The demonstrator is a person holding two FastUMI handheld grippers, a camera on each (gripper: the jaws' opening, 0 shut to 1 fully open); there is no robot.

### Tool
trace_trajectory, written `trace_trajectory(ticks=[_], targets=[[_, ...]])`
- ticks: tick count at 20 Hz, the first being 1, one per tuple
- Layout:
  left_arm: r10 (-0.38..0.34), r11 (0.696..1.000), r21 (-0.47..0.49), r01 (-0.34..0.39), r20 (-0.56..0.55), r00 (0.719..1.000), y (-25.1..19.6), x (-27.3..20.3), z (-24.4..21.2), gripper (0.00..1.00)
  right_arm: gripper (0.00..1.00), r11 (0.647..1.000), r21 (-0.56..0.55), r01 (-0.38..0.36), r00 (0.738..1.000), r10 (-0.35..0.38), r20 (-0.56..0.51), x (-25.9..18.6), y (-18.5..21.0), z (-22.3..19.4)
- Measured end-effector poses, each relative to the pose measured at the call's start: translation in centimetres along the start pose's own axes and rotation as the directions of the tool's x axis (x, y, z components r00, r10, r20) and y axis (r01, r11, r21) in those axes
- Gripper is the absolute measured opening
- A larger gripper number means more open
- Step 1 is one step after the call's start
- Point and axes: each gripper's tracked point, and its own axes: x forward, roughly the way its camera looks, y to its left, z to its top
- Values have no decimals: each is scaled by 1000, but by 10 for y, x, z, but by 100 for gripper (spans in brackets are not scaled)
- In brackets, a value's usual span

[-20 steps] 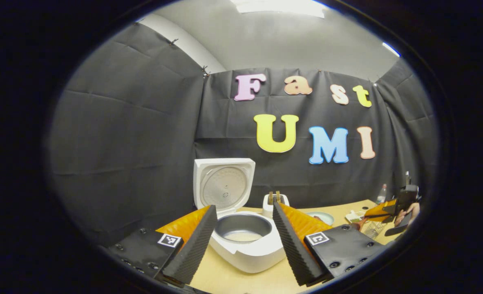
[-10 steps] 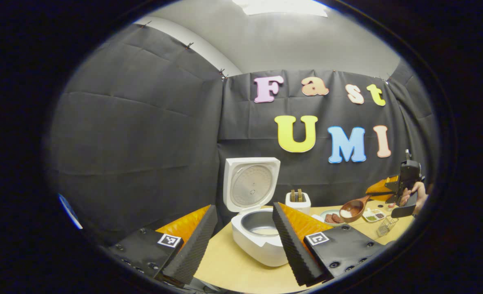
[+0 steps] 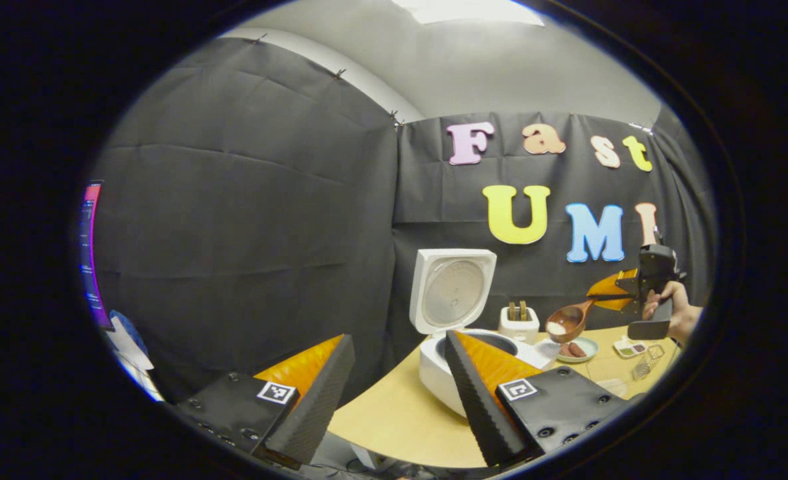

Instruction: Close the left gripper, press the button to open the rice cooker; take a wooden spoon from the chopstick holder with the right hand, scoop a spoonful of rice and pour it into the rice cooker, then put the wooden spoon back into the chopstick holder.

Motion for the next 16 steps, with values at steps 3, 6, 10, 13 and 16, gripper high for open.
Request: trace_trajectory(ticks=[3,6,10,13,16], targets=[[34,999,-11,-34,-12,999,16,-11,-9,98,9,998,-55,-11,1000,10,-21,25,17,-14],[77,997,-20,-78,-32,996,33,-16,-17,98,9,992,-124,-11,999,5,-46,52,29,-31],[145,989,-24,-146,-46,988,56,-25,-23,98,9,976,-217,-9,997,-8,-76,85,38,-50],[191,981,-19,-193,-69,979,75,-37,-33,98,9,960,-280,-3,995,-24,-94,111,41,-64],[229,973,-18,-231,-92,969,88,-47,-41,98,9,941,-337,16,994,-53,-101,135,38,-74]])
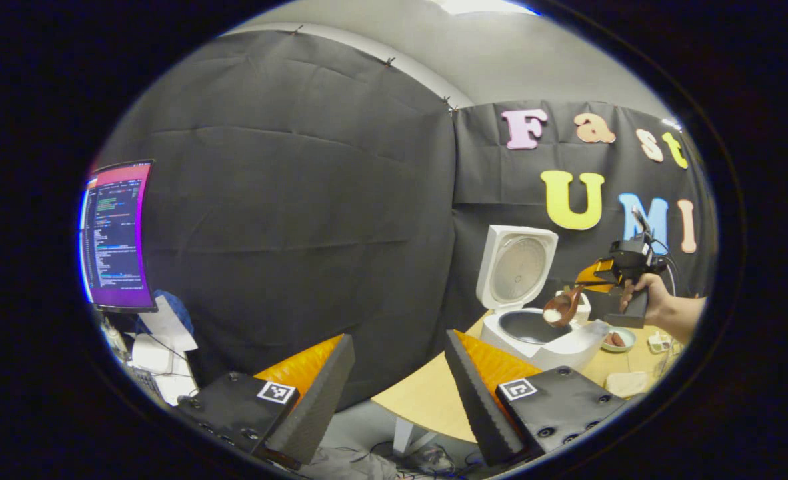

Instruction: Close the left gripper, press the button to open the rice cooker; take a wooden spoon from the chopstick holder with the right hand, scoop a spoonful of rice and pour it into the rice cooker, then put the wooden spoon back into the chopstick holder.

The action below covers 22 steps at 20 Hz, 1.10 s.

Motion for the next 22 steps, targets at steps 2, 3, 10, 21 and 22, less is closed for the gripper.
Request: trace_trajectory(ticks=[2,3,10,21,22], targets=[[19,1000,-1,-19,-9,1000,6,-2,-3,97,9,999,-50,21,1000,-22,-12,12,-1,-6],[28,1000,-4,-28,-12,1000,9,-3,-5,96,9,996,-87,33,999,-35,-22,17,-3,-10],[50,999,-18,-50,-16,999,17,-3,-12,96,9,897,-435,83,993,-110,-38,27,-6,-31],[17,999,-40,-17,-9,1000,13,-5,-6,95,9,494,-867,63,997,5,75,5,45,-16],[13,999,-39,-13,-8,1000,12,-6,-5,95,9,448,-891,64,996,25,84,0,49,-15]])
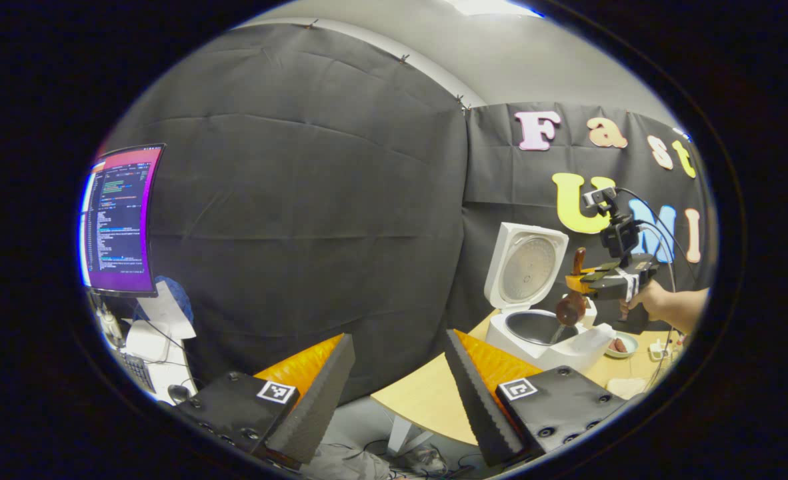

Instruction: Close the left gripper, press the button to open the rice cooker; take a wooden spoon from the chopstick holder with the right hand, scoop a spoonful of rice and pour it into the rice cooker, then put the wooden spoon back into the chopstick holder.

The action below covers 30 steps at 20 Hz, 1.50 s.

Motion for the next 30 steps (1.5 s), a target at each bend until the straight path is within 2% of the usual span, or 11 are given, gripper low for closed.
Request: trace_trajectory(ticks=[3,5,9,11,14,18,20,22,25,28,30], targets=[[-17,1000,4,17,4,1000,-3,-2,5,92,9,988,-152,19,998,-10,58,-11,0,12],[-28,1000,9,28,6,1000,-6,-5,9,95,9,987,-163,4,999,5,52,-15,2,10],[-53,998,19,53,15,998,-11,-7,16,92,9,999,25,-37,999,36,29,-22,-3,12],[-64,998,27,63,22,998,-28,-3,23,92,9,987,157,-45,999,40,35,-28,-12,17],[-83,996,26,82,32,996,-52,11,36,92,9,930,362,-70,997,54,56,-46,-30,26],[-121,992,38,120,45,992,-74,12,45,95,9,813,579,-67,997,42,58,-71,-62,27],[-144,989,50,141,58,988,-90,11,55,92,9,783,620,-47,998,10,62,-85,-85,25],[-172,984,53,168,76,982,-101,6,64,92,9,784,621,-13,998,-33,62,-106,-107,19],[-214,976,55,210,84,973,-128,6,72,99,9,792,608,55,995,-93,31,-129,-140,-2],[-254,967,57,250,81,964,-155,5,73,99,9,767,632,106,991,-136,-2,-151,-165,-26],[-279,960,60,275,73,957,-174,4,76,93,9,748,649,136,986,-163,-19,-168,-183,-40]])
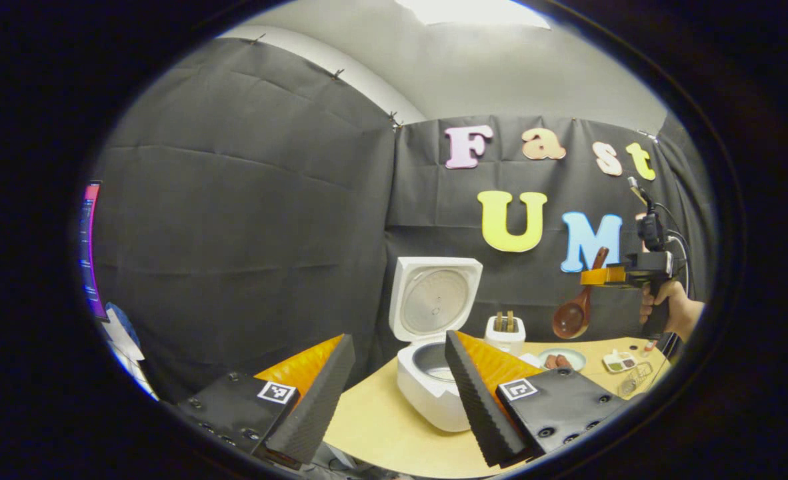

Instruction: Close the left gripper, press the button to open the rice cooker; take a wooden spoon from the chopstick holder with the right hand, scoop a spoonful of rice and pour it into the rice cooker, then put the wooden spoon back into the chopstick holder.

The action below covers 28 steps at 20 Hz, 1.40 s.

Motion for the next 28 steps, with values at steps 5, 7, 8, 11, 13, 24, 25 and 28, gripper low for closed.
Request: trace_trajectory(ticks=[5,7,8,11,13,24,25,28], targets=[[-63,998,-4,63,16,998,-45,18,2,92,9,995,20,99,994,-100,35,-34,-63,9],[-84,996,-6,84,24,996,-60,20,3,98,9,990,41,138,989,-139,40,-45,-88,7],[-95,995,-4,95,27,995,-67,21,2,95,9,986,50,159,986,-161,42,-51,-100,6],[-127,992,-6,128,27,991,-87,25,3,95,9,973,68,221,973,-224,48,-70,-138,2],[-149,989,-12,149,26,989,-100,27,3,92,9,959,81,273,960,-278,48,-84,-167,-5],[-243,970,-2,243,20,970,-162,36,5,95,9,849,162,502,864,-498,-66,-150,-289,-71],[-249,969,5,249,17,968,-166,36,5,95,9,841,164,515,857,-510,-77,-154,-296,-77],[-256,966,31,255,18,967,-173,35,6,92,9,818,161,552,834,-540,-115,-164,-310,-99]])
